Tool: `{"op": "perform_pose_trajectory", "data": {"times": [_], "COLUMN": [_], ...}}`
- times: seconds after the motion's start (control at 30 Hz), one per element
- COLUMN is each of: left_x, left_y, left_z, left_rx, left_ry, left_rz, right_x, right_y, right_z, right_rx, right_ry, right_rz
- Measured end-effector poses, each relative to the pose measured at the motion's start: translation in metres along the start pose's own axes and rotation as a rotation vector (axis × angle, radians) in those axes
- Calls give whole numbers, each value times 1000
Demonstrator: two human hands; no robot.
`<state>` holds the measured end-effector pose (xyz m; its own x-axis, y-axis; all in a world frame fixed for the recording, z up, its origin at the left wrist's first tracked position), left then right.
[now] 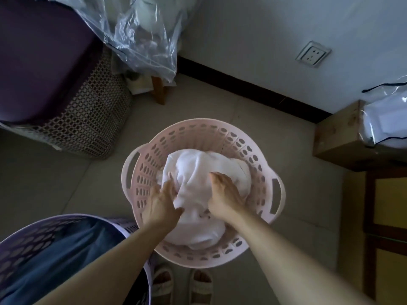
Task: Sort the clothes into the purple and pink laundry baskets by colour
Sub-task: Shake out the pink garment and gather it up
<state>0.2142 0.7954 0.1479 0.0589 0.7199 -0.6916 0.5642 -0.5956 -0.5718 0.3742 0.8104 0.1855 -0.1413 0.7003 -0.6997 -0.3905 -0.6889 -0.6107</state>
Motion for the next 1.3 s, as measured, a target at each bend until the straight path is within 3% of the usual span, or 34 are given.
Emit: {"op": "perform_pose_trajectory", "data": {"times": [0.1,0.7,1.03,1.3], "left_x": [2,-65,-21,18], "left_y": [20,-11,24,76], "left_z": [3,-17,-11,14], "left_rx": [13,-61,205,267], "left_ry": [29,44,128,125], "left_rz": [64,7,77,135], "right_x": [2,-45,23,104], "right_y": [24,0,48,89], "right_z": [-1,26,9,-5], "right_rx": [5,-88,-230,-435], "right_ry": [5,-50,-14,-82], "right_rz": [94,44,67,29]}}
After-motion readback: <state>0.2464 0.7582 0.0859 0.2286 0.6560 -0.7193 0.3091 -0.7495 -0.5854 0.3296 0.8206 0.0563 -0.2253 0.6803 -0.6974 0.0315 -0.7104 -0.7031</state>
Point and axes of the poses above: each hand's wrist, its own x-axis towards the middle knuckle, its own y-axis out of the palm, z = x × y, the point moved 10 cm from there along x, towards the middle knuckle, and after that the axes turned 10 degrees about z, right-handed, at the moved point
